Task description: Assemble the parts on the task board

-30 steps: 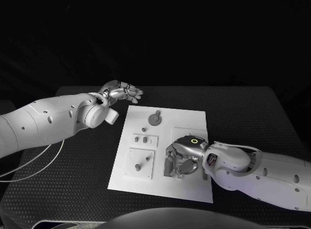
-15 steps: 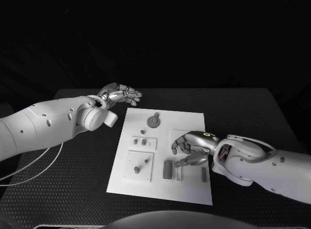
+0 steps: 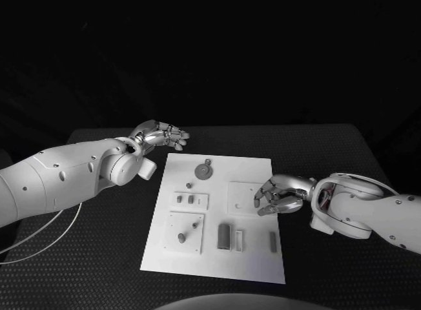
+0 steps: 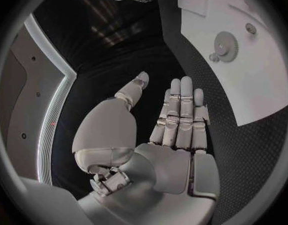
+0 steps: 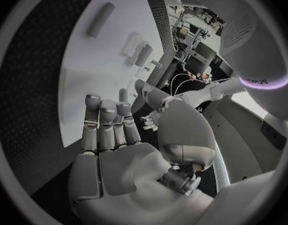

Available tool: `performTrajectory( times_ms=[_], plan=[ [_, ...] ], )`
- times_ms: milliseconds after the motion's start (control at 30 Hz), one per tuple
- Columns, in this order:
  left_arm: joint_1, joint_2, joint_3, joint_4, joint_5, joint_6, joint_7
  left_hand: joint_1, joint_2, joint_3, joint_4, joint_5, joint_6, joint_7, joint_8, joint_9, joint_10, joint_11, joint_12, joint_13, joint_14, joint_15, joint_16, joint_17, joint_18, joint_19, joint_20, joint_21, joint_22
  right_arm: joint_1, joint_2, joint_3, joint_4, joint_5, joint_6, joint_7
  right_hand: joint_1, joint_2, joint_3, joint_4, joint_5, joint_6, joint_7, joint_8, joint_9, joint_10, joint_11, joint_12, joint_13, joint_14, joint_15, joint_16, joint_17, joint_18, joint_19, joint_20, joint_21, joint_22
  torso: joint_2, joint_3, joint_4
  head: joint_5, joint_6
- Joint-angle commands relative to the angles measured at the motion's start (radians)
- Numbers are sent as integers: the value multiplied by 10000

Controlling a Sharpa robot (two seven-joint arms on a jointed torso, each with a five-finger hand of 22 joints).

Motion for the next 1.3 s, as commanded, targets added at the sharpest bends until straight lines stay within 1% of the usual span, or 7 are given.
performTrajectory(
  times_ms=[33,167,333,500,733,1033,1300],
  plan=[
    [-5,0,4,11,33,163,112,-20,76,-27,46,-21,26,68,45,-12,12,12,17,-2,19,19,-75,19,-75,52,43,-53,19,148,-125,2,228,-48,2557,-2203,-488,236,-661,-318,-2,115,-27,5,-120,-12,-17,-160,-27,10,-41,-163,-46,140,-66,-32,-92,-43,12,9,12,-71,33],
    [-5,1,3,9,31,170,113,-18,65,-33,41,-22,23,66,48,-19,-61,44,-17,-20,18,21,-96,39,-75,58,42,-68,32,147,-115,1,656,-1000,2489,-2659,-669,441,-902,-456,-16,331,-69,86,-166,114,-94,-150,5,119,-104,-141,0,140,29,-66,-71,-66,17,-2,-6,-95,25],
    [-5,33,4,3,29,184,118,-21,64,-35,44,-22,22,66,48,-21,-76,51,-24,-24,18,22,-103,45,-75,59,43,-73,36,145,-245,0,885,-964,1771,-3356,-850,347,-1075,-402,-17,583,-150,231,-120,206,-162,-163,30,202,-152,-136,38,140,106,-91,-63,-90,22,2,11,-169,10],
    [-5,70,4,3,17,198,105,-18,69,-32,44,-20,22,66,49,-23,-83,55,-26,-26,21,21,-105,50,-75,61,43,-76,39,141,-351,0,961,35,1908,-4184,-1234,156,-1185,-130,-16,1041,-378,561,110,626,-382,-206,51,633,-322,-149,25,140,424,-240,13,-151,26,-13,45,-244,33],
    [-4,36,4,5,15,186,99,-15,67,-32,43,-21,23,67,51,-24,-93,59,-29,-28,30,19,-105,59,-75,61,42,-81,44,114,-463,0,1180,185,1548,-4372,-1231,37,-1139,-244,-15,684,-297,373,61,763,-321,-360,54,786,-313,-264,7,140,503,-357,5,-191,20,2,0,-196,-101],
    [-3,20,3,15,14,180,82,-17,64,-34,44,-21,27,66,55,-25,-99,63,-31,-30,31,19,-110,65,-75,61,43,-87,48,45,-481,-1,1211,400,1876,-4990,-1421,303,-1111,-145,-15,911,-360,452,50,1033,-377,-402,124,1022,-331,-270,59,140,674,-433,78,-203,23,-4,11,-264,-180],
    [-2,16,3,49,13,174,79,-18,61,-34,46,-21,29,67,57,-27,-101,64,-30,-31,32,19,-115,70,-75,61,44,-92,51,-294,-372,-1,1190,399,1599,-5244,-1491,528,-1056,-285,-14,790,-301,301,-120,1118,-322,-498,171,1067,-283,-321,104,140,640,-458,80,-198,18,-2,8,-297,-237]
  ],
)
